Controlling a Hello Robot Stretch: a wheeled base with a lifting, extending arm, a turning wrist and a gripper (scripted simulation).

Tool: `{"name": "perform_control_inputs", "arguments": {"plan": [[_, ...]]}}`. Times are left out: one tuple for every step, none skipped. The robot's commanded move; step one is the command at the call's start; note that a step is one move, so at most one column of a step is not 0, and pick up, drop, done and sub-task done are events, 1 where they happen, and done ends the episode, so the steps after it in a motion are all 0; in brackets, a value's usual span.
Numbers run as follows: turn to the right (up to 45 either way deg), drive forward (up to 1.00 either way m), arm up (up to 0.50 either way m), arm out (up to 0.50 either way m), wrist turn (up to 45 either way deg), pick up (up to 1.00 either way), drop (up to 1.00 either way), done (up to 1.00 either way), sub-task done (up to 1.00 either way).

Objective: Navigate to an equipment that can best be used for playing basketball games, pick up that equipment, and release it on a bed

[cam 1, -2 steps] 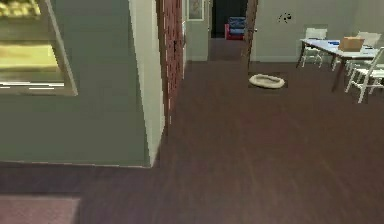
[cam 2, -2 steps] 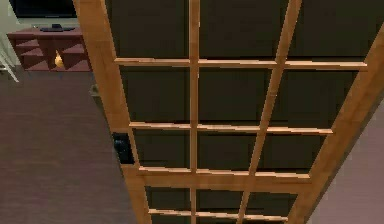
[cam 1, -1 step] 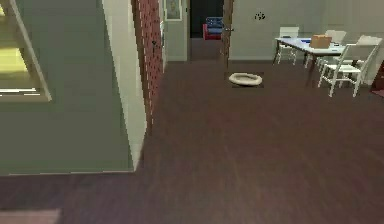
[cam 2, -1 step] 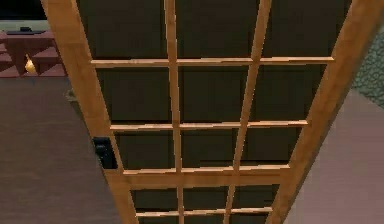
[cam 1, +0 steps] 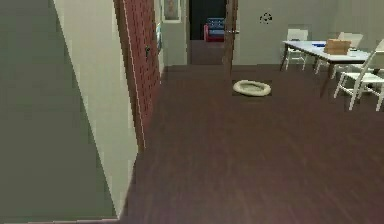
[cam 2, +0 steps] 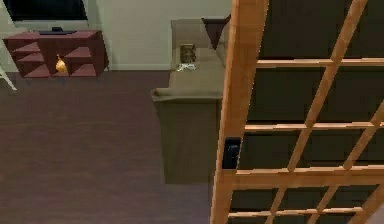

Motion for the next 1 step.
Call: {"name": "perform_control_inputs", "arguments": {"plan": [[3.0, 0.00, 0.00, 0.00, 0.0, 0.00, 0.00, 0.00, 0.00]]}}
